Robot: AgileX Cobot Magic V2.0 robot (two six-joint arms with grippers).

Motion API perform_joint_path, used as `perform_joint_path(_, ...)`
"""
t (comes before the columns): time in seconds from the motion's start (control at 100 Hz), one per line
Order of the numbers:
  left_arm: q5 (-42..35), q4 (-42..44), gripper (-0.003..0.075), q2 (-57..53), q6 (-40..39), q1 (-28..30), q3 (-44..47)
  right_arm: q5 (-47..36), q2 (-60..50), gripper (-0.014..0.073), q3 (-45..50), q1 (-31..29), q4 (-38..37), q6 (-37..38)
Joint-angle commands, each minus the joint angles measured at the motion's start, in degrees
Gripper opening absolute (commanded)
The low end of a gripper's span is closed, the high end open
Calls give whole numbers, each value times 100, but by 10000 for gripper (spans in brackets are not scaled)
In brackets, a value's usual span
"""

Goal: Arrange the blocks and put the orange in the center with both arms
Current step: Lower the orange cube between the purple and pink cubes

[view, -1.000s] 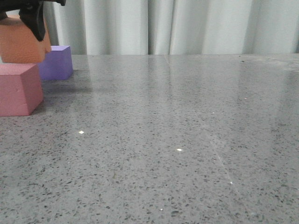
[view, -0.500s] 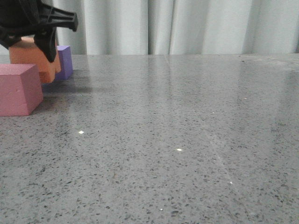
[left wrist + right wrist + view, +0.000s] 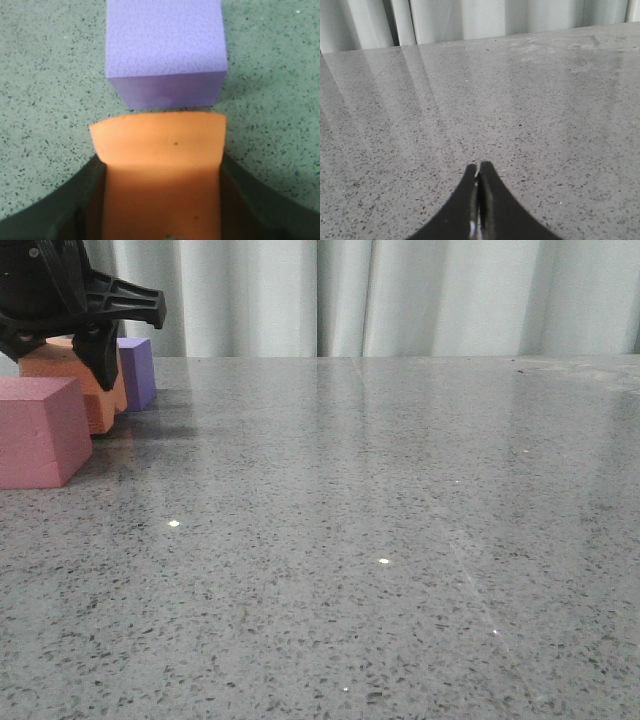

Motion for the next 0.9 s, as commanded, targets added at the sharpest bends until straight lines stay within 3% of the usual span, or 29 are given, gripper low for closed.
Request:
perform_joint_path(0.0, -207, 77, 30, -219, 18, 7, -152, -481, -150, -67, -83, -30, -19, -52)
perform_joint_path(0.6, -184, -335, 48, 44, 525, 7, -152, -481, -150, -67, -83, -30, -19, -52)
perform_joint_path(0.72, -186, -542, 158, 44, 705, 7, -152, -481, -150, -67, -83, -30, -19, -52)
perform_joint_path(0.89, -123, -598, 388, 44, 900, 7, -152, -481, -150, -67, -83, -30, -19, -52)
